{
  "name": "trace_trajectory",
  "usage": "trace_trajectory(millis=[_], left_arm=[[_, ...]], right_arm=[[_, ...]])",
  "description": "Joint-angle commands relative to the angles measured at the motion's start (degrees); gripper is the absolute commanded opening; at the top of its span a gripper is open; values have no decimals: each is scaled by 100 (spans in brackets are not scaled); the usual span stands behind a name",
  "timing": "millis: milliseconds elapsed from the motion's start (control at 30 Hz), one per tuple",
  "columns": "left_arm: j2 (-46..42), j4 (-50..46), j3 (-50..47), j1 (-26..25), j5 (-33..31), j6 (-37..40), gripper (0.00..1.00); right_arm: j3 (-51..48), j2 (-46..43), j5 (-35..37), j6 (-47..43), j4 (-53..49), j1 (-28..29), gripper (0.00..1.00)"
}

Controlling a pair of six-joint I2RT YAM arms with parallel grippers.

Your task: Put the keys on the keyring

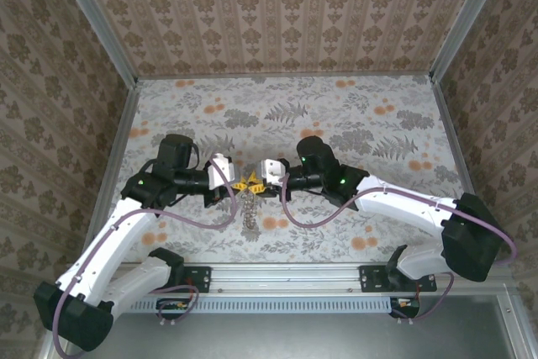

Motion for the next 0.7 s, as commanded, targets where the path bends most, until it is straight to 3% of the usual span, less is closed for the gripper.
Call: trace_trajectory(millis=[0,233,300,367,433,667], left_arm=[[5,17,123,-20,221,89,0],[-27,31,97,-18,161,46,0],[-68,69,64,-17,123,29,3],[-157,128,2,-14,42,1,18],[-278,144,-87,-21,-30,5,24],[-526,163,-228,-4,-226,122,25]], right_arm=[[190,73,17,151,24,34,18],[144,78,187,702,335,33,0],[3,78,189,981,675,-3,0],[-201,78,165,1390,1184,-93,0],[-397,54,131,1723,1705,-159,0],[-877,-123,-173,1955,2532,-291,0]])
